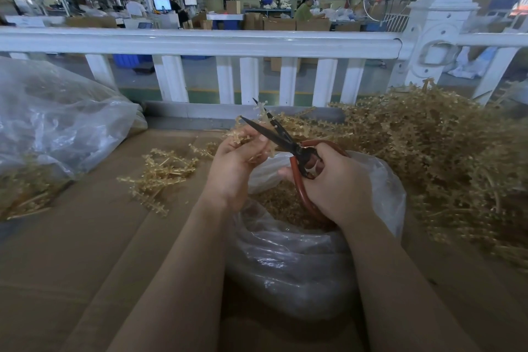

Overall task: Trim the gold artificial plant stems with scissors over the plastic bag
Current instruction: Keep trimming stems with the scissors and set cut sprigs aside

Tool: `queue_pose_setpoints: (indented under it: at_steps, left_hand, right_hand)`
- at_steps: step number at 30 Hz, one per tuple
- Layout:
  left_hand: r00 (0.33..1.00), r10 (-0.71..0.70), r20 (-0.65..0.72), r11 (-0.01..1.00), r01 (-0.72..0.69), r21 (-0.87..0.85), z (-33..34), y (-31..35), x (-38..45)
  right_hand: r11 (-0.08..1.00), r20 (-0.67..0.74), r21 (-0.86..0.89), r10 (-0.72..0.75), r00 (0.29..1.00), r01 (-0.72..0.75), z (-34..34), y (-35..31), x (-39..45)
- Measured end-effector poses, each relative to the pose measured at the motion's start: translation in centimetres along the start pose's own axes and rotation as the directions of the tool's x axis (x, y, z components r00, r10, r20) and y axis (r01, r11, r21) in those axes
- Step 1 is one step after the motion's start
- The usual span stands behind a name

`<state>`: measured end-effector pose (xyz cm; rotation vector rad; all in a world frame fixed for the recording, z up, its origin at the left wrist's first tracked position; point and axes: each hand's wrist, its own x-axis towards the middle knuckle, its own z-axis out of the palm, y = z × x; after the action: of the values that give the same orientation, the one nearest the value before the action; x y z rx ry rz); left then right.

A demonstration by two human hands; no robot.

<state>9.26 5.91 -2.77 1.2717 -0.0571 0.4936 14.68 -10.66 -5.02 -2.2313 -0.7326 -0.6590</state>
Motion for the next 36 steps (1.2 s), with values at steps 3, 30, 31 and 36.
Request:
queue_pose_setpoints:
  at_steps: [3,30,31,36]
  left_hand:
    - [0.999,-0.007,0.042,1.0,0.008,-0.028,0.03,0.04,0.01]
    - [0.995,0.075,-0.072,0.995,-0.07,0.07,0.4,-0.08,-0.31]
    - [0.995,0.074,-0.065,0.995,-0.07,0.069,0.4,-0.1,-0.27]
    - [0.996,0.088,-0.025,0.995,-0.087,0.053,0.03,-0.23,-0.11]
  right_hand:
    - [1.0,-0.018,-0.004,0.013,1.0,-0.013,0.02,-0.1,-0.04]
    - [0.999,0.017,-0.02,0.028,0.999,-0.027,-0.05,0.38,-0.04]
    - [0.999,0.019,-0.023,0.026,0.999,-0.026,-0.05,0.33,-0.07]
    - [1.0,0.024,-0.004,0.031,0.999,-0.031,-0.14,0.02,-0.09]
